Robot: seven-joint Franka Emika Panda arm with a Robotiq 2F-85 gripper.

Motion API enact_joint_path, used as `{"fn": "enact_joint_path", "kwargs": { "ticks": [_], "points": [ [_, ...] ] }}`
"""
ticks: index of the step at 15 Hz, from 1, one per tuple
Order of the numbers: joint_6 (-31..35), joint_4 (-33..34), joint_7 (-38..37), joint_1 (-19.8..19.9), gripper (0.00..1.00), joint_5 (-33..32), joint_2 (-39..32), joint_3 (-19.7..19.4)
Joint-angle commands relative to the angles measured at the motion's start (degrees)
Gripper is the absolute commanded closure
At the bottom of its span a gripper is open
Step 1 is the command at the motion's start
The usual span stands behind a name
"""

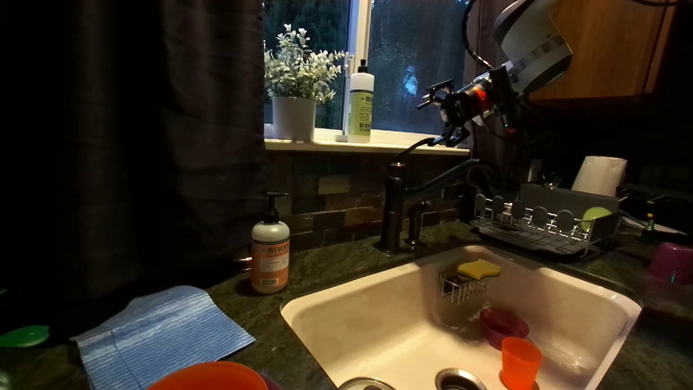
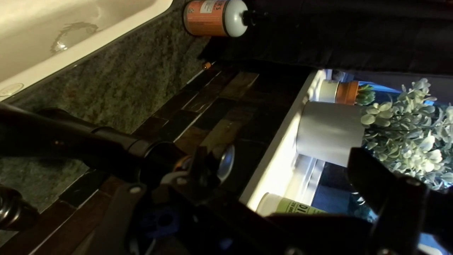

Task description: Open the tap, then fill the orange cup with a little water

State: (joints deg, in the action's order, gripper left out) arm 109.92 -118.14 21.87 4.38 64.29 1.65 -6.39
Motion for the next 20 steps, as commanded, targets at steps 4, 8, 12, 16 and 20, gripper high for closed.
{"fn": "enact_joint_path", "kwargs": {
  "ticks": [4, 8, 12, 16, 20],
  "points": [
    [0.18, 0.6, 1.86, 0.39, 0.0, 3.15, -0.48, 0.24],
    [0.98, 0.35, 3.53, 0.45, 0.0, 5.2, -0.19, 0.23],
    [1.09, 0.31, 3.25, 0.53, 0.0, 3.91, -0.21, 0.29],
    [1.74, -0.4, -1.27, 0.91, 0.0, -1.82, 0.35, 0.21],
    [2.15, -1.11, -5.85, 1.29, 0.0, -7.78, 1.81, 0.18]
  ]
}}
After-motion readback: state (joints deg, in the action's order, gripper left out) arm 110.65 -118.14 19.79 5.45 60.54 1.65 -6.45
